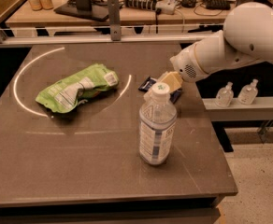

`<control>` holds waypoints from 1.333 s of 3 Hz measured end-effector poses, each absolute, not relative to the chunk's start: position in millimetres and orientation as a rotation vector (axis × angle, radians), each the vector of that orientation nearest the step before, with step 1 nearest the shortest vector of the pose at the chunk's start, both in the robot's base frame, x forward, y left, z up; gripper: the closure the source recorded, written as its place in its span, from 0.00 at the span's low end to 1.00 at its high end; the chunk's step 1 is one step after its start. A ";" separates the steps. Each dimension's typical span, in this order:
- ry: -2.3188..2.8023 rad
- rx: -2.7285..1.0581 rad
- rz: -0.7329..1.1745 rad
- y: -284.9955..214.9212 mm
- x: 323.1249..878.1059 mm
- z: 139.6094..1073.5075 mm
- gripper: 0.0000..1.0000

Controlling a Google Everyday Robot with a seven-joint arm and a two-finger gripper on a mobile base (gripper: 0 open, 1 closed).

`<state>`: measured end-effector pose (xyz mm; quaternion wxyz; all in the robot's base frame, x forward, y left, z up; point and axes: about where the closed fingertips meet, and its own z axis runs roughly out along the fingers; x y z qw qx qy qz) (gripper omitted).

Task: Pick rxbar blueberry

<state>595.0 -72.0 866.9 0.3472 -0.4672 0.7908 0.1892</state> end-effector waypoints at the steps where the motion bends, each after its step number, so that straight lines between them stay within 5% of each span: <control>1: 2.061 -1.218 0.456 -74.0 594.5 853.0 0.00; 3: 2.102 -1.136 0.474 -91.2 595.3 834.2 0.42; 4: 2.089 -1.139 0.478 -96.0 593.9 836.4 0.73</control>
Offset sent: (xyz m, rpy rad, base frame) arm 0.0005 -0.0249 -0.0384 0.0069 0.0282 -0.0932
